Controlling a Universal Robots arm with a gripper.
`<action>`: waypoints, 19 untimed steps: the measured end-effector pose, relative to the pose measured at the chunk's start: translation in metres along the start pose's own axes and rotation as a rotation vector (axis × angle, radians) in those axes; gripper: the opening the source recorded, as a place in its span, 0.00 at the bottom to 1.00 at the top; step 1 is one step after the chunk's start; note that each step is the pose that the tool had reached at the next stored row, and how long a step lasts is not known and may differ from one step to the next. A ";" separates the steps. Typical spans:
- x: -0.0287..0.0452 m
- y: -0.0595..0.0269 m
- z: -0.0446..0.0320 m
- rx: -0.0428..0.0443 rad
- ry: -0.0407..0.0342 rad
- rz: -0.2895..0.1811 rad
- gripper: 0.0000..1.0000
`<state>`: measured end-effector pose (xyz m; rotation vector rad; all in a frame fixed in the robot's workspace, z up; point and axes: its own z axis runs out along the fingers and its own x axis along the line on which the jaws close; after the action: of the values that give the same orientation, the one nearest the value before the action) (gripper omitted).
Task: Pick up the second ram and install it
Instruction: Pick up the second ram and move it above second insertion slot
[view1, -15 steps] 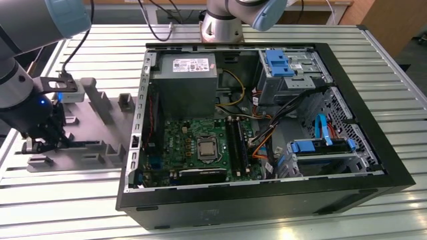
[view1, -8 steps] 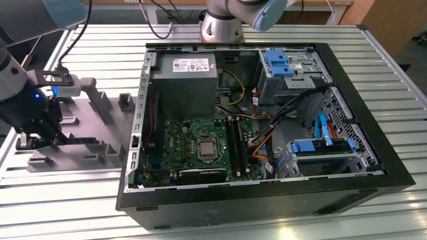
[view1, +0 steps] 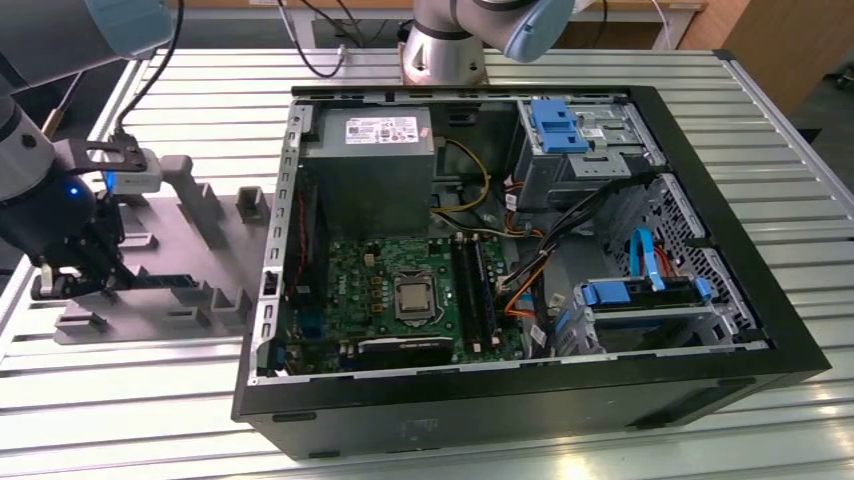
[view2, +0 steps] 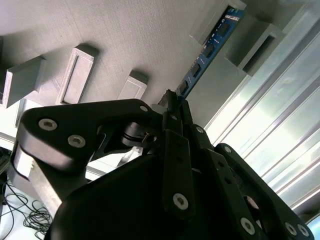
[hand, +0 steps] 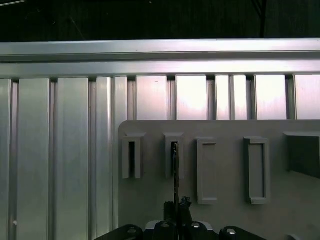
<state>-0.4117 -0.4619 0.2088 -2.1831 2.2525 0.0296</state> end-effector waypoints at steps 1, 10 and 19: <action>0.0000 0.0001 -0.0008 -0.0003 0.0002 0.000 0.14; -0.0003 0.0002 -0.0176 0.0000 0.0000 0.000 0.14; -0.0006 0.0004 -0.0367 0.0001 0.0000 0.000 0.14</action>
<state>-0.4117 -0.4619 0.2455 -2.1830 2.2525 0.0295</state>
